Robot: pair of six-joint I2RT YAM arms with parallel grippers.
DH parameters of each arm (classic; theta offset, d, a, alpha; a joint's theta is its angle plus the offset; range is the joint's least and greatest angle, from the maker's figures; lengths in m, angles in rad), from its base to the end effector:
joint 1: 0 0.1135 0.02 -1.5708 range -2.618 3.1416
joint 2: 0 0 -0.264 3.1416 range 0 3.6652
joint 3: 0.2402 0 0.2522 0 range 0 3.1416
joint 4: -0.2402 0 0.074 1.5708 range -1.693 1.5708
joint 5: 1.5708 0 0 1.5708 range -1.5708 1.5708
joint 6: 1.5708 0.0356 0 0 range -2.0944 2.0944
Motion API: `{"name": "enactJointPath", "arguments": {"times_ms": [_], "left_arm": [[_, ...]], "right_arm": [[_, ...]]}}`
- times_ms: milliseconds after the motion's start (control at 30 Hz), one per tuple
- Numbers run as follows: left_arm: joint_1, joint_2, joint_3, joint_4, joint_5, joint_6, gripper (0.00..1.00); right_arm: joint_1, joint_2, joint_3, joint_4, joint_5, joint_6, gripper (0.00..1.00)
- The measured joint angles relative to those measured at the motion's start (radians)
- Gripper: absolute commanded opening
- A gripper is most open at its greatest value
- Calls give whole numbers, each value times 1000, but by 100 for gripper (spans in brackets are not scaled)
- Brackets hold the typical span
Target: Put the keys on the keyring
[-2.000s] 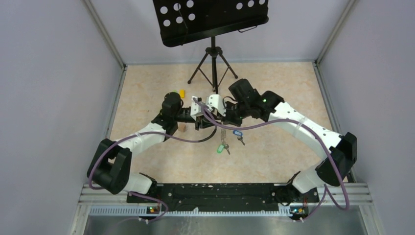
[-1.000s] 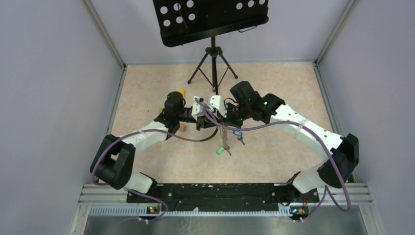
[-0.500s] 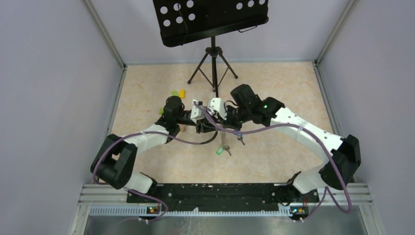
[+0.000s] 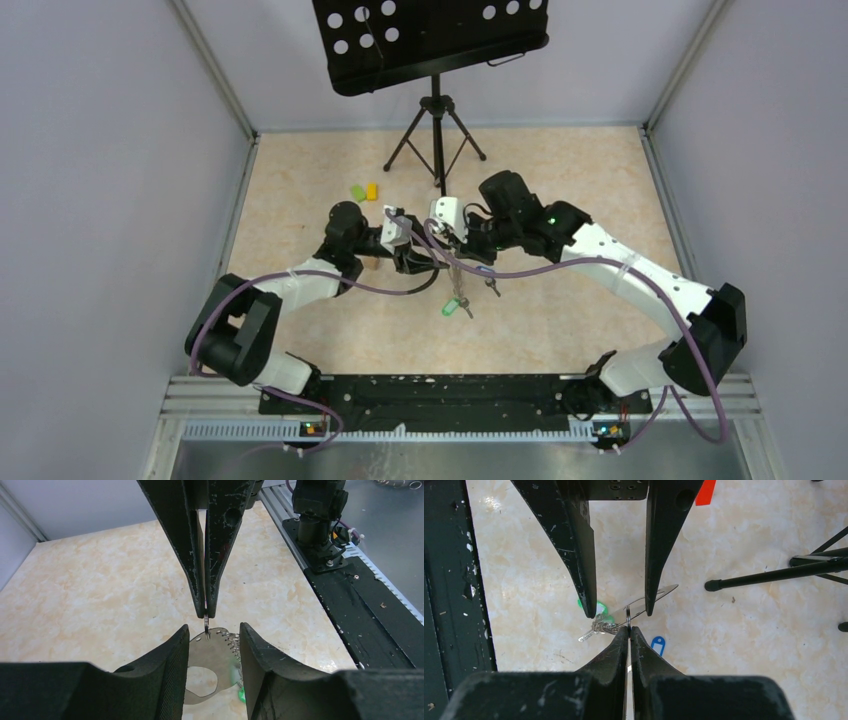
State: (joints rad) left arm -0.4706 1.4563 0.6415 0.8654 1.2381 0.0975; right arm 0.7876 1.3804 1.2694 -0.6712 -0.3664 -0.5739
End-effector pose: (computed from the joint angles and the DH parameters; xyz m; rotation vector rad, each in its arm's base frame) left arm 0.2406 -0.1601 0.2430 1.3532 1.0150 -1.2118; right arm 0.2000 0.2189 0.3296 -1.6149 1.7070 0.5356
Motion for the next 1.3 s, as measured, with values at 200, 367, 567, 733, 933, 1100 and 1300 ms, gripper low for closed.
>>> {"name": "enactJointPath", "arguments": {"times_ms": [200, 367, 567, 733, 933, 1100, 1300], "left_arm": [[2, 6, -2, 31, -1, -19, 34], [2, 19, -2, 34, -1, -25, 30], [2, 22, -2, 34, -1, -26, 24], [2, 23, -2, 37, -1, -34, 20], [2, 24, -2, 45, -1, -46, 4], [2, 26, -2, 65, 1, -74, 0], [13, 26, -22, 200, -2, -211, 0]], "right_arm": [[-1, 0, 0, 3, -8, 0, 0], [-1, 0, 0, 6, -18, 1, 0], [-1, 0, 0, 6, -22, 2, 0], [-1, 0, 0, 6, -24, 2, 0], [-1, 1, 0, 6, -27, 2, 0], [-1, 1, 0, 6, -31, 7, 0], [-44, 1, -2, 43, -105, 40, 17]]}}
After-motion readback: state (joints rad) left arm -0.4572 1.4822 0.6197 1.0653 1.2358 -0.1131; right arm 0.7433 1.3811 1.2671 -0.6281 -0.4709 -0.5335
